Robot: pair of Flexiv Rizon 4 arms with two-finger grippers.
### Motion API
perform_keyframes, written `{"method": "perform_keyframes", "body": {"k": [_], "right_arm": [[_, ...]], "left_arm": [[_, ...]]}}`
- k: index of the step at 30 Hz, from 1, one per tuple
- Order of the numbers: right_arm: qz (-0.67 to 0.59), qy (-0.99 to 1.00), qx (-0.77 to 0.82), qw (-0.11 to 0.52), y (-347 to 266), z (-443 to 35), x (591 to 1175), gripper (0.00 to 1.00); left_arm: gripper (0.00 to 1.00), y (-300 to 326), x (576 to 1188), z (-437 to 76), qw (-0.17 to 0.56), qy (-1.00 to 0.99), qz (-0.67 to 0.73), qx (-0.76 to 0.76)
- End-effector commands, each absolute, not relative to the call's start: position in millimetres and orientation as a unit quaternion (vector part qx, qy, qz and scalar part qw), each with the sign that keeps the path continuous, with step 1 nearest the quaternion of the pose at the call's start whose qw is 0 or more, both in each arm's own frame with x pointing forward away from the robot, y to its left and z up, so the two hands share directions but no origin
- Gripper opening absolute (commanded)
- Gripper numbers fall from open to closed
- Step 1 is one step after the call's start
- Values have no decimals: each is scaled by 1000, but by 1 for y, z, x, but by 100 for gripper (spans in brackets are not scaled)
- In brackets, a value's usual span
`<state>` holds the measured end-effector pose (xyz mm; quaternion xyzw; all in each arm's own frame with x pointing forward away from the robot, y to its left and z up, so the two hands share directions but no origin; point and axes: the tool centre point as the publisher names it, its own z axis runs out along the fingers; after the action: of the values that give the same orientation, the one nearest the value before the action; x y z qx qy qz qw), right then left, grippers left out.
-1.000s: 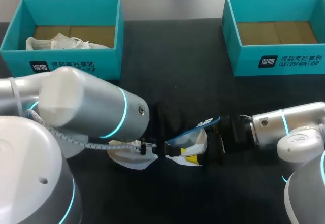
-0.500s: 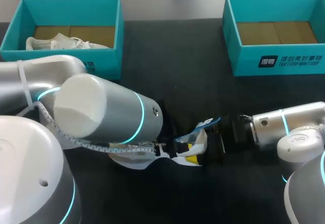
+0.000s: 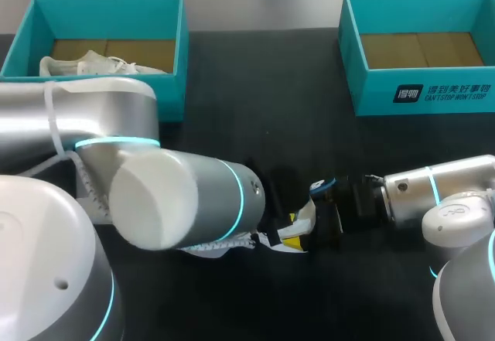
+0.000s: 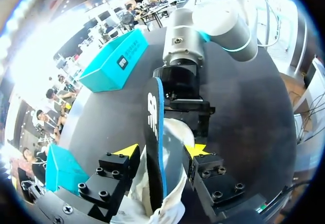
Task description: Take the shoe out of the shoebox, open the shoe tongue, remove and reinsert the insole, then place the shoe into the shoebox
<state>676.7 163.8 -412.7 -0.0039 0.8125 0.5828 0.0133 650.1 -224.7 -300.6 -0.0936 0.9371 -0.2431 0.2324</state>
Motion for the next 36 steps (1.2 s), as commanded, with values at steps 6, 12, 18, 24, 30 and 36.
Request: {"method": "perform_keyframes", "body": {"k": [6, 12, 18, 24, 30, 36], "right_arm": [[581, 814, -4, 13, 166, -412, 676, 0], [581, 814, -4, 13, 166, -412, 676, 0], [581, 814, -4, 13, 166, -412, 676, 0], [581, 814, -4, 13, 166, -412, 676, 0], [581, 814, -4, 13, 166, -412, 676, 0], [581, 814, -4, 13, 166, -412, 676, 0]], "left_arm": [[49, -235, 648, -311, 259, 932, -236, -97], [47, -233, 655, -318, 274, 929, -231, -97], [46, -230, 659, -325, 276, 928, -232, -92], [45, -237, 664, -326, 285, 927, -231, -84], [43, -240, 671, -328, 290, 925, -233, -78], [34, -241, 675, -333, 288, 925, -237, -77]]}}
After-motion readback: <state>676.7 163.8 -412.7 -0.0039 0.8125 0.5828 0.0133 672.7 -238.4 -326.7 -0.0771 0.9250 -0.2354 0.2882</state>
